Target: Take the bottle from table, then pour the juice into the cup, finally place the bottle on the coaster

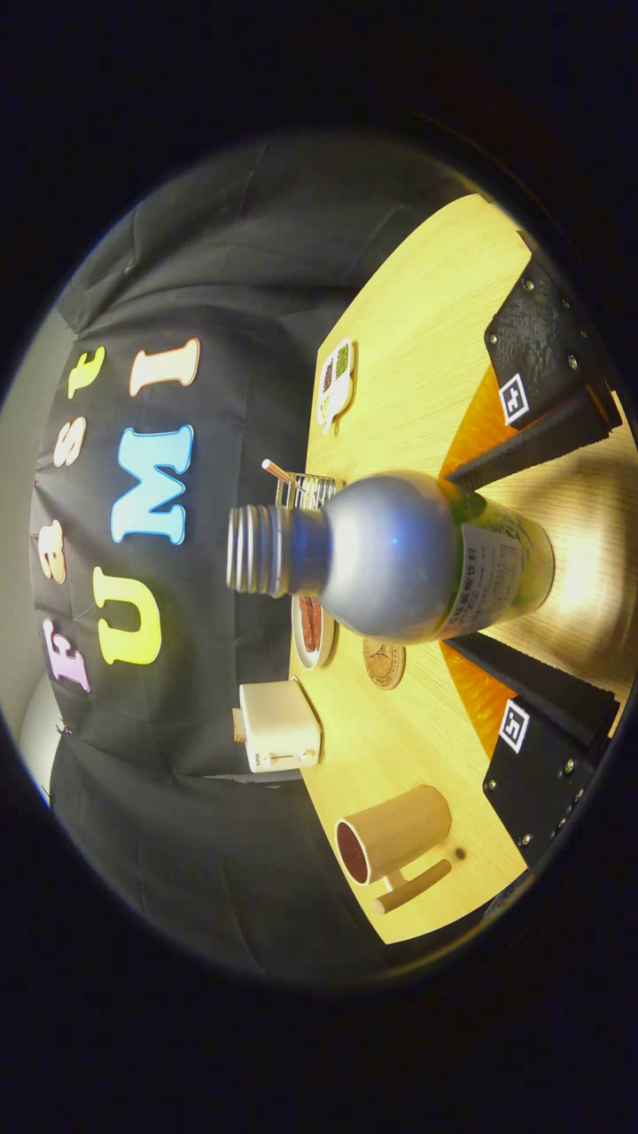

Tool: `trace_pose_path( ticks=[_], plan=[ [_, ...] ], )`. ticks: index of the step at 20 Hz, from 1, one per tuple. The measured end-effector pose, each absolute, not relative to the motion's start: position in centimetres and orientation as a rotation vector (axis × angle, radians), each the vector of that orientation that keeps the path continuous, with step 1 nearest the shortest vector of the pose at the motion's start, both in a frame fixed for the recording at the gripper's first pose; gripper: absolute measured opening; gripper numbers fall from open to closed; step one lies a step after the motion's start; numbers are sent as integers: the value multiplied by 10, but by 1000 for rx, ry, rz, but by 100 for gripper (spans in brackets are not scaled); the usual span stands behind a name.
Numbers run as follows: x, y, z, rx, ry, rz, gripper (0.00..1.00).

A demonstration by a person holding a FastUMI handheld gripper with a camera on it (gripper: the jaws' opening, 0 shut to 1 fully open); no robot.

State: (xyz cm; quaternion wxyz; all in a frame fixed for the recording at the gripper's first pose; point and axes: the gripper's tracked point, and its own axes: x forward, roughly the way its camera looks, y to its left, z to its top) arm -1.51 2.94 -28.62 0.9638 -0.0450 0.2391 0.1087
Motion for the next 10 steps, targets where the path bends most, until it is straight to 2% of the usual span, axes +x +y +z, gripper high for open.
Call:
trace_pose_path(
  ticks=[3, 5, 6, 10],
  plan=[
    [-18, 33, -288, -83, 506, 228, 97],
    [-17, 30, -287, -77, 509, 210, 92],
    [-15, 31, -289, -68, 523, 207, 81],
    [-13, 37, -286, -103, 569, 214, 75]
  ],
)
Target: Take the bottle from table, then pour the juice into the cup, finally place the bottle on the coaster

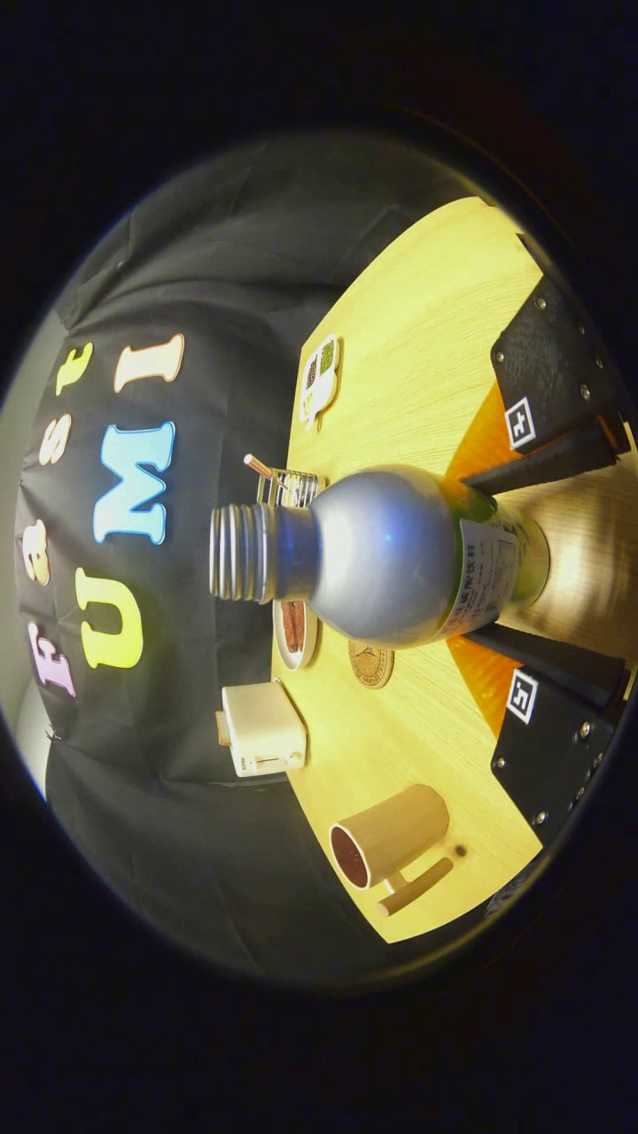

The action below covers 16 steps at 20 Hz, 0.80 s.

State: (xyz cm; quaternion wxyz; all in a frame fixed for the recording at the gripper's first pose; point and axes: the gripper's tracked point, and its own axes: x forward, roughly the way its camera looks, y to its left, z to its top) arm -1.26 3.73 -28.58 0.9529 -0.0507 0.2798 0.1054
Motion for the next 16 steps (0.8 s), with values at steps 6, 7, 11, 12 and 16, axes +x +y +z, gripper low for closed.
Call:
trace_pose_path(
  ticks=[6, 7, 11, 12, 16],
  plan=[
    [-5, 50, -269, -313, 559, 263, 76],
    [-3, 52, -266, -336, 553, 274, 76],
    [2, 65, -254, -425, 536, 300, 75],
    [4, 69, -250, -451, 529, 309, 76],
    [10, 87, -235, -563, 483, 345, 76]
  ],
)
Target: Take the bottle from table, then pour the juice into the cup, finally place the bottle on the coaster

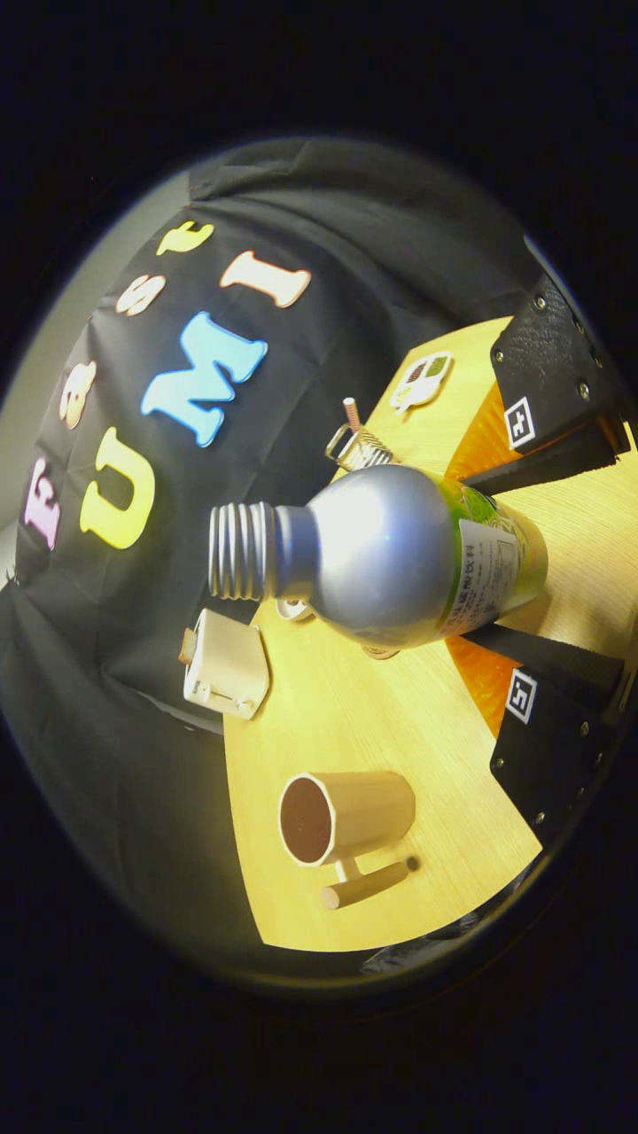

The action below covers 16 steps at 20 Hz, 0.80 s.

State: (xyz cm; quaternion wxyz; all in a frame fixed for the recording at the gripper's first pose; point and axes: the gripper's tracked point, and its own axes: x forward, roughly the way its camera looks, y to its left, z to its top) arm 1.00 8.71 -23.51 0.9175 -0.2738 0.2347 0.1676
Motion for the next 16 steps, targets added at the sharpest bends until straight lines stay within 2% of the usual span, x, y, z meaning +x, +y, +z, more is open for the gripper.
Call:
trace_pose_path(
  ticks=[16],
  plan=[
    [20, 143, -233, -1007, 435, 420, 76]
  ],
)
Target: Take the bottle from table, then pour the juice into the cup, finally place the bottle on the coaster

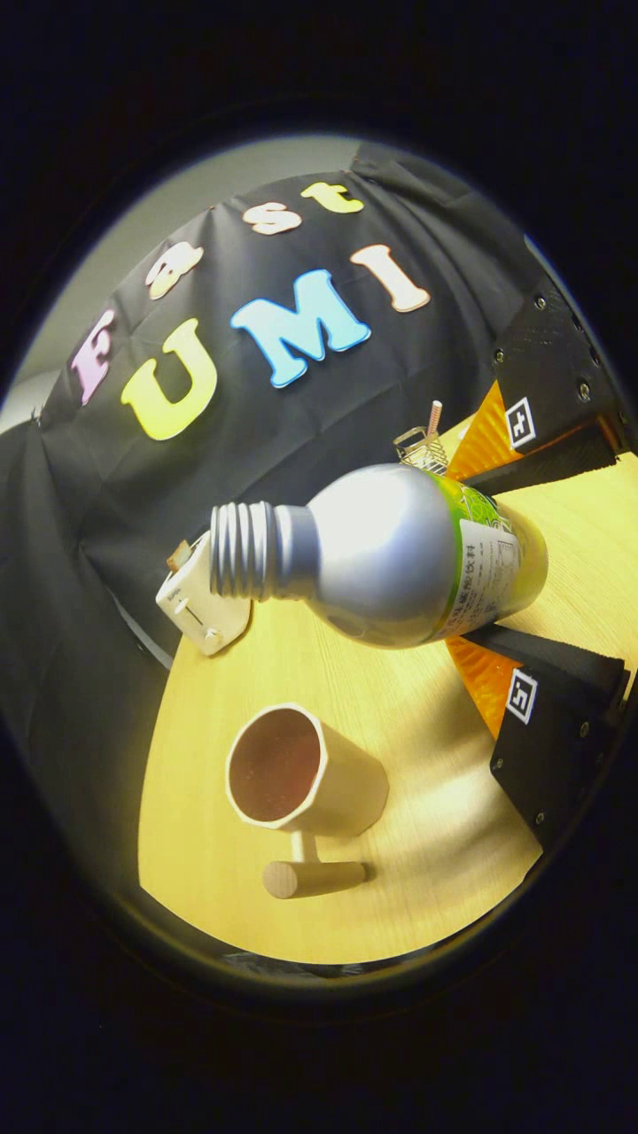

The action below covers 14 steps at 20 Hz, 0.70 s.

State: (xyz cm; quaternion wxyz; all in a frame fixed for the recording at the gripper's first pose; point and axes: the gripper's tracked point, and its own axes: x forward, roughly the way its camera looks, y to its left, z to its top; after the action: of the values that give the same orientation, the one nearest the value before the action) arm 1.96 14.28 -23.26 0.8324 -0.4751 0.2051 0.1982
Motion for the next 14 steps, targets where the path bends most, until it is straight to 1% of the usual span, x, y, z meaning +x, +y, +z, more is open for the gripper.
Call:
trace_pose_path(
  ticks=[7, 14],
  plan=[
    [13, 163, -236, -1237, 400, 477, 75],
    [11, 171, -249, -1391, 454, 506, 75]
  ],
)
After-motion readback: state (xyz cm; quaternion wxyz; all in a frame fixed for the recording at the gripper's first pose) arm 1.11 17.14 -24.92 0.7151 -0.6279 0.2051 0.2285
